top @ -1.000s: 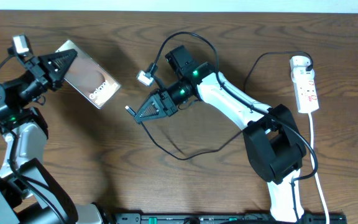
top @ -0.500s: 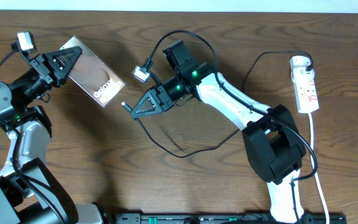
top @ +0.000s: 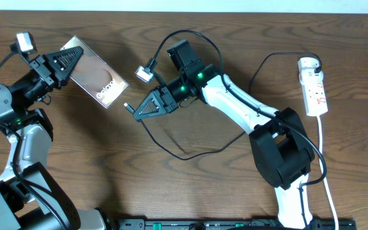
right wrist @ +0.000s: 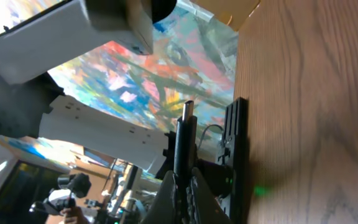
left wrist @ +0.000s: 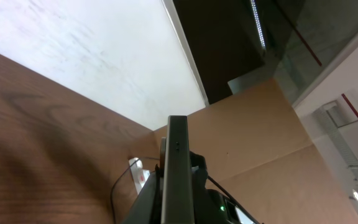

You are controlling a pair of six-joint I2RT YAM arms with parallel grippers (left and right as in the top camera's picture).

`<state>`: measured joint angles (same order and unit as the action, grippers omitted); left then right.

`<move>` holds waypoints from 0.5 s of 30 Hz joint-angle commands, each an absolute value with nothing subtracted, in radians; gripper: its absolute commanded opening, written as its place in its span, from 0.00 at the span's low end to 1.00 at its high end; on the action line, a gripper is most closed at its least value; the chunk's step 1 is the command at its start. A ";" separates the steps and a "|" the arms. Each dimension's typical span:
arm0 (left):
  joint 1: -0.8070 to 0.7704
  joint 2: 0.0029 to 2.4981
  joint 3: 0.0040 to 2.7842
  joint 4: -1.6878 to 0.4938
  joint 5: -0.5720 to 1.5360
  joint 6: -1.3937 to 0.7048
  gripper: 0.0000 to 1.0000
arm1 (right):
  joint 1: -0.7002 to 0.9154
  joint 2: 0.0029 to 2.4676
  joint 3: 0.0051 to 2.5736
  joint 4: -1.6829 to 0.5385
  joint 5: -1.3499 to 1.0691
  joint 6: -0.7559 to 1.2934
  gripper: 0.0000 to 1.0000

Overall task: Plug charger to phone and switch on socket
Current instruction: 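Lift the cable plug with the right gripper toward the phone's port, then align the plug tip with the phone's bottom port using the right gripper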

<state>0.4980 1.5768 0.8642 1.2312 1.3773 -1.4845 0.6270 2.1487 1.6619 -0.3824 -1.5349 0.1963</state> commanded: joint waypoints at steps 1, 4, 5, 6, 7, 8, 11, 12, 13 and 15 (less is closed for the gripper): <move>0.498 1.569 0.881 1.243 1.353 -1.478 0.07 | 0.643 2.111 1.677 -0.335 -1.563 0.260 0.01; 0.498 1.569 0.881 1.244 1.353 -1.478 0.07 | 0.643 2.111 1.677 -0.302 -1.563 0.291 0.01; 0.498 1.569 0.881 1.243 1.354 -1.474 0.07 | 0.643 2.109 1.677 -0.298 -1.563 0.301 0.01; 0.498 1.569 0.881 1.244 1.354 -1.469 0.07 | 0.643 2.109 1.677 -0.298 -1.563 0.300 0.01; 0.498 1.569 0.881 1.243 1.354 -1.466 0.07 | 0.643 2.108 1.677 -0.298 -1.563 0.300 0.01; 0.498 1.569 0.881 1.244 1.353 -1.466 0.07 | 0.643 2.107 1.677 -0.298 -1.563 0.300 0.01; 0.498 1.569 0.881 1.244 1.354 -1.466 0.07 | 0.643 2.104 1.677 -0.295 -1.563 0.300 0.01; 0.498 1.569 0.881 1.244 1.354 -1.461 0.07 | 0.643 2.102 1.677 -0.294 -1.563 0.301 0.01; 0.498 1.569 0.881 1.244 1.354 -1.454 0.07 | 0.643 2.099 1.677 -0.294 -1.563 0.300 0.01; 0.498 1.569 0.881 1.243 1.354 -1.448 0.07 | 0.644 2.097 1.677 -0.292 -1.563 0.303 0.01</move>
